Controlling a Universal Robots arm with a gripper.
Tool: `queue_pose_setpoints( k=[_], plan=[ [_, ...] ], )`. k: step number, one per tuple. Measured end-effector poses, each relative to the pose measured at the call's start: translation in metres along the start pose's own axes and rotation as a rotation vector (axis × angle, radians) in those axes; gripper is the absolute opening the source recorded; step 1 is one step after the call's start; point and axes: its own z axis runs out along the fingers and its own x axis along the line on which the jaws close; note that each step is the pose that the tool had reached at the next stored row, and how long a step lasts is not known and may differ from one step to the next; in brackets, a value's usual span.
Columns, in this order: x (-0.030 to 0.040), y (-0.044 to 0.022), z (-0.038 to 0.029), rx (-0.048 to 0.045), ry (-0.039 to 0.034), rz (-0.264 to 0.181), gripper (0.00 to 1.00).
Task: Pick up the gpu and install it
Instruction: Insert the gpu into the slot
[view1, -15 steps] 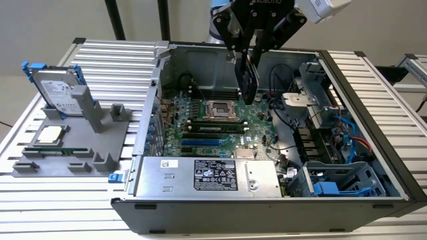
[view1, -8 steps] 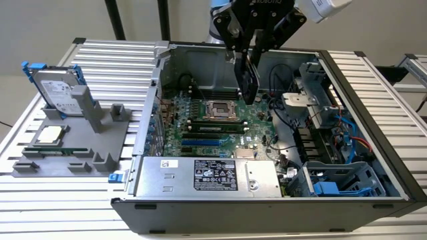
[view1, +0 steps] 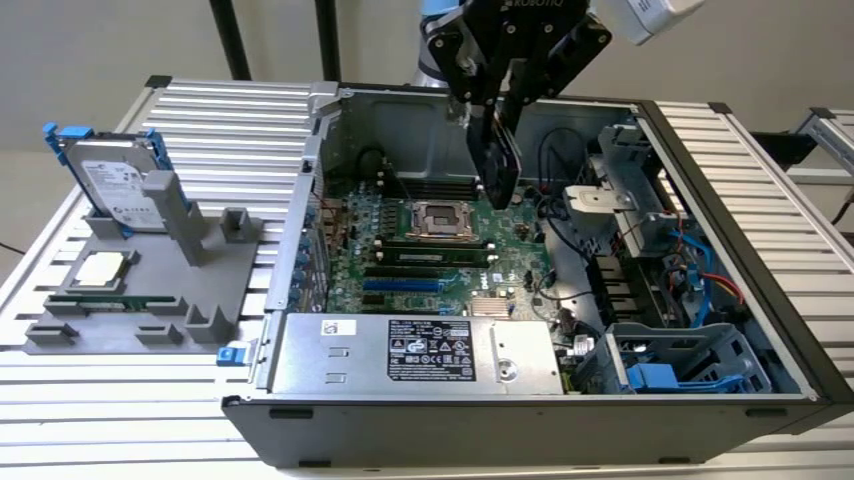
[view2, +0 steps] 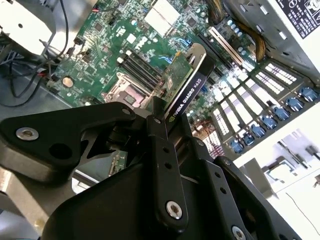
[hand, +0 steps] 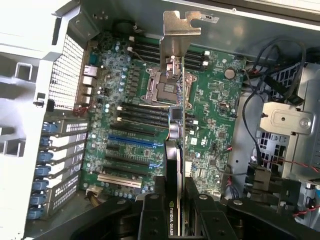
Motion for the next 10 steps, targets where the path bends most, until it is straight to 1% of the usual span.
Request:
queue_pose_setpoints(
  k=[10],
  plan=[
    [0.0000, 0.0000, 0.0000, -0.0012, 0.0030, -0.061, 0.00]
  ],
)
